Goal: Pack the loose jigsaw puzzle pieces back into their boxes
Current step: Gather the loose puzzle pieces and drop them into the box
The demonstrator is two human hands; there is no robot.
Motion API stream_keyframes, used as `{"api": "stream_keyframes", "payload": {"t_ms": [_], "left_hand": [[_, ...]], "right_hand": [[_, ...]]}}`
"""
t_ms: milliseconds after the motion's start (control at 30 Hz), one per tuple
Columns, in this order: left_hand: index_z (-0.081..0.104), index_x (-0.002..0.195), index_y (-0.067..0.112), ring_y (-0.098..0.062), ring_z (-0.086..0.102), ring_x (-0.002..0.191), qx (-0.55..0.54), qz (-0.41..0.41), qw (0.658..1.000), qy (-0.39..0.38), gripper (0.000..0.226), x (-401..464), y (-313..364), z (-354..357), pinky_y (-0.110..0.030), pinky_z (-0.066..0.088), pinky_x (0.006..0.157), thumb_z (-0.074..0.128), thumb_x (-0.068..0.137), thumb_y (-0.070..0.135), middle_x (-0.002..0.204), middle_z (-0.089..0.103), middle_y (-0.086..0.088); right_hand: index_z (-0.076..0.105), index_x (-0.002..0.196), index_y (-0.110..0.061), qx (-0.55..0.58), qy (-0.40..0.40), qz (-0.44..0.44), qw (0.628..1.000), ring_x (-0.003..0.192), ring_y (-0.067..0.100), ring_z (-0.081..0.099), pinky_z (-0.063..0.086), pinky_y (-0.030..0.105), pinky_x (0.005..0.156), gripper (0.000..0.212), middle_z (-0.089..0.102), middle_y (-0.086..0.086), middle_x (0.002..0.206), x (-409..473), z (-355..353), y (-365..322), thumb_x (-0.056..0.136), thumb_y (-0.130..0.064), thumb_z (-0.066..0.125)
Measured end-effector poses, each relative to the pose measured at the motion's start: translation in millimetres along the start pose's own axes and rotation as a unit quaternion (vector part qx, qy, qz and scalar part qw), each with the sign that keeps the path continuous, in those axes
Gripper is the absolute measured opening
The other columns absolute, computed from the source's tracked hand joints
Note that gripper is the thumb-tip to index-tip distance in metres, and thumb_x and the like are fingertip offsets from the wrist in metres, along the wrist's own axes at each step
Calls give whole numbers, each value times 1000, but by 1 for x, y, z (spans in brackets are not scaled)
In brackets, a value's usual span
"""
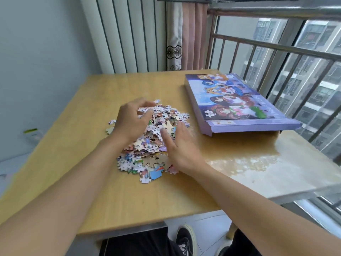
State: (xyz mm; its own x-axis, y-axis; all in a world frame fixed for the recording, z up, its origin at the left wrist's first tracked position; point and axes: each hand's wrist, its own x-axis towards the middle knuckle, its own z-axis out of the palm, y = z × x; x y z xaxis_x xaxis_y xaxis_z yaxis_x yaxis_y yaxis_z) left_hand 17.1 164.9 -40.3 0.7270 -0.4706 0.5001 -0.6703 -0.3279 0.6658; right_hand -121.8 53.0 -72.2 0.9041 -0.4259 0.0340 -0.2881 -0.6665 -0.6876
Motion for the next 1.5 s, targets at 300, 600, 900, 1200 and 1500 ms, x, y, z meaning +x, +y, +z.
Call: {"api": "stream_keyframes", "payload": {"t_ms": [300,600,900,1200,1500], "left_hand": [[23,154,39,-21,11,151,174,-115,964,-168,115,-36,-48,-25,-48,13,122,29,58,103,164,19,4],[7,156,42,-14,5,152,221,-77,952,-198,123,-37,-55,-10,-53,5,122,26,53,107,165,10,13],[2,157,38,-13,-2,153,218,-90,953,-188,114,-36,-45,-4,-58,-1,121,27,64,100,166,5,15],[3,158,35,-8,1,152,182,-94,965,-162,118,-30,-27,10,-59,-2,120,19,62,103,165,9,15],[-11,158,29,-7,-10,152,201,-98,950,-217,122,-28,-18,15,-56,-9,121,17,64,103,166,-7,12]], "right_hand": [[33,155,-17,49,15,16,999,129,24,54,47,39,106,96,42,5,156,76,-30,-17,81,-71,64],[61,113,-14,-127,-166,61,976,99,23,61,48,32,72,87,62,0,114,109,-24,-55,56,-77,78],[62,93,-8,-47,-177,116,976,77,23,60,59,34,71,57,61,5,87,110,-24,-66,65,-47,91],[72,91,2,-57,-130,127,982,60,27,64,63,35,66,31,64,13,72,103,-28,-74,70,-17,86],[54,76,-11,-133,-132,92,978,58,14,53,45,23,49,40,57,1,71,88,-33,-69,73,-34,86]]}}
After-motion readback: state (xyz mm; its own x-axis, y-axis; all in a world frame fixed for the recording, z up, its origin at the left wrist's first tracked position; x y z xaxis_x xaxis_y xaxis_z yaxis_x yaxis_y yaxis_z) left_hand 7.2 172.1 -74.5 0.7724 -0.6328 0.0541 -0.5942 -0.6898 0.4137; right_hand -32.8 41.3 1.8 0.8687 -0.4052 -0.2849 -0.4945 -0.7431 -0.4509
